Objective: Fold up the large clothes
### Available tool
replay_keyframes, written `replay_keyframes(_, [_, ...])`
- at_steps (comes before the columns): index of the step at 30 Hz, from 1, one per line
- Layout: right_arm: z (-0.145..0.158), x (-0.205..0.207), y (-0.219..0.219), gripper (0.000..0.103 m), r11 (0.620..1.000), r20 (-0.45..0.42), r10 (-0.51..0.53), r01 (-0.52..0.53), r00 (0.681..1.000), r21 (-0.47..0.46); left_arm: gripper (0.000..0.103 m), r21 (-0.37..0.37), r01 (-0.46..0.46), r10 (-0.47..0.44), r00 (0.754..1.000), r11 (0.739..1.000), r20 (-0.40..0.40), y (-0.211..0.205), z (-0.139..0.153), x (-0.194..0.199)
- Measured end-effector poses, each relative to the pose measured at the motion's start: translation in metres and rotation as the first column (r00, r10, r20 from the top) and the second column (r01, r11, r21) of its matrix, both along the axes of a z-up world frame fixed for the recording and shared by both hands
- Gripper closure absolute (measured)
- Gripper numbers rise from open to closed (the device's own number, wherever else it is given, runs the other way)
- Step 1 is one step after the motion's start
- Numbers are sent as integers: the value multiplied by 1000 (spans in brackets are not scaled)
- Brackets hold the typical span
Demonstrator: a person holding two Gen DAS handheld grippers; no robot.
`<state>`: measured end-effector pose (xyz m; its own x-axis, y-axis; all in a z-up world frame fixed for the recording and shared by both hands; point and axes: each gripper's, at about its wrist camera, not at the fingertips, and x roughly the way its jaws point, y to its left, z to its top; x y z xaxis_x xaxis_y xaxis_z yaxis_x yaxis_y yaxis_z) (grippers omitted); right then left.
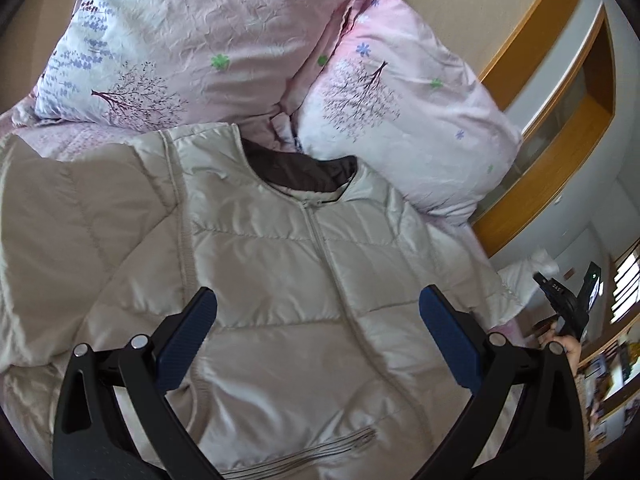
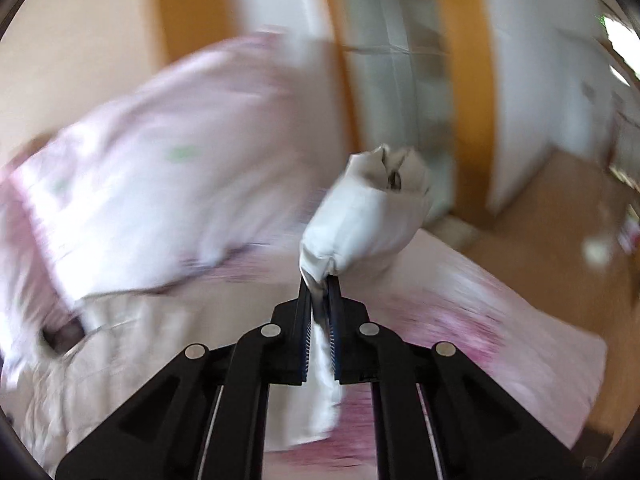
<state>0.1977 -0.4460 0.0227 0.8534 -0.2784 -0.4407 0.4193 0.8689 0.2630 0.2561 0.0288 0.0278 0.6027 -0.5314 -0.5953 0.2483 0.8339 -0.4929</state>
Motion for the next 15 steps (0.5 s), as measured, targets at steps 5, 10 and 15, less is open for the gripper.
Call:
replay_keyframes(5, [16,15,106,95,937,-7,348,-348,937,-24,2,-120,30,-36,999,992,-41,-5,0,4])
replay_keyframes(10, [-15,31,174,95,834,-126,551,-549,825,58,3,-193,61,-83,991,979,-107,-21,-7,10])
replay_keyframes(15, [-34,30,209,95,784,-192,619,-615,762,85,3,-256,102,-148,974,961,-169,-49,-9,19])
